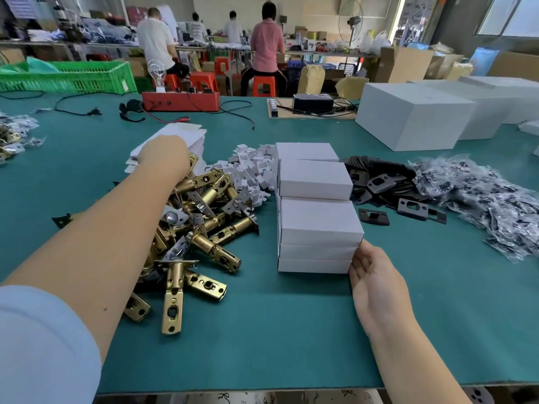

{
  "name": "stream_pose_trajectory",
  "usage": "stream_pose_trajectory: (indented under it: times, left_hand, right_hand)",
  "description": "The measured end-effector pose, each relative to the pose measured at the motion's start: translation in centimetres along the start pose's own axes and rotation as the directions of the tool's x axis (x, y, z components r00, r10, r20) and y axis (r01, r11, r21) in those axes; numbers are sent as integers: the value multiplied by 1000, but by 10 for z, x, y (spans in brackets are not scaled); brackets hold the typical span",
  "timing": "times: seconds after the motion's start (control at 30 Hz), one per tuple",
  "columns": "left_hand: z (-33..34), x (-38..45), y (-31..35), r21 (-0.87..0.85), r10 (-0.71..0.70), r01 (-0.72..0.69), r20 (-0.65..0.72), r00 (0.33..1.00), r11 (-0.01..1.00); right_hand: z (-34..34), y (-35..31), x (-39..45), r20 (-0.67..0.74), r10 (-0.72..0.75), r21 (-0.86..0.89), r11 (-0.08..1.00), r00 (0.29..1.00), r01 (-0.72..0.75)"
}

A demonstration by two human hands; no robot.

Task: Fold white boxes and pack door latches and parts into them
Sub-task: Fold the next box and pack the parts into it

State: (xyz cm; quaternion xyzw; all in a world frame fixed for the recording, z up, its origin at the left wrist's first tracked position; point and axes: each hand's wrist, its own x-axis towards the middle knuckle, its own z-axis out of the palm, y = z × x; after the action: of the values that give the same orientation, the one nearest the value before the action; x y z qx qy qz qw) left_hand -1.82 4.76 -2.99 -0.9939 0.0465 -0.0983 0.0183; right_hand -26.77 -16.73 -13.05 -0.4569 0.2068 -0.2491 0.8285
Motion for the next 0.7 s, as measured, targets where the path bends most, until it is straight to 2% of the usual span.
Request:
stream_pose_trajectory:
  times: [0.13, 0.23, 0.3, 0.37, 0.4, 0.43, 0.5, 0.57, 0.63, 0.7]
  left_hand:
    - [-12, -11, 11, -40, -13, 7, -157, 988, 999]
    - [-22, -26, 18, -291, -18, -91, -352, 936, 952]
    - [-26, -45, 24, -506, -96, -183, -476, 874, 843]
    - [-23, -68, 32, -706, -222, -271, -521, 824, 654]
    - [-19, -79, 37, -808, -268, -291, -473, 839, 513]
    - [-15, -90, 43, -903, -283, -281, -377, 882, 326]
    - [-6, -109, 56, -982, -184, -168, -150, 971, -87]
    - [3, -125, 73, -933, -40, -29, -16, 999, -358]
    - [12, -137, 87, -871, 63, 68, 43, 997, -487]
    - [20, -146, 96, -872, 146, 65, -8, 989, -486]
  right_hand:
    - [4, -4, -4, 31, -9, 2, 1000, 999, 9]
    - [3, -2, -3, 29, -22, -84, 996, 999, 25]
    - [1, -1, 2, -98, -36, -133, 991, 995, 23]
    - [0, -5, 7, -230, -140, -181, 978, 963, 100]
    - [1, -10, 8, -250, -220, -205, 964, 943, 170]
    - [4, -15, 9, -251, -291, -222, 946, 923, 238]
    - [12, -29, 11, -187, -409, -258, 898, 893, 357]
    - [21, -42, 15, -41, -498, -300, 833, 866, 465]
    - [32, -52, 20, 108, -531, -344, 773, 841, 533]
    - [41, -54, 27, 207, -547, -400, 709, 811, 581]
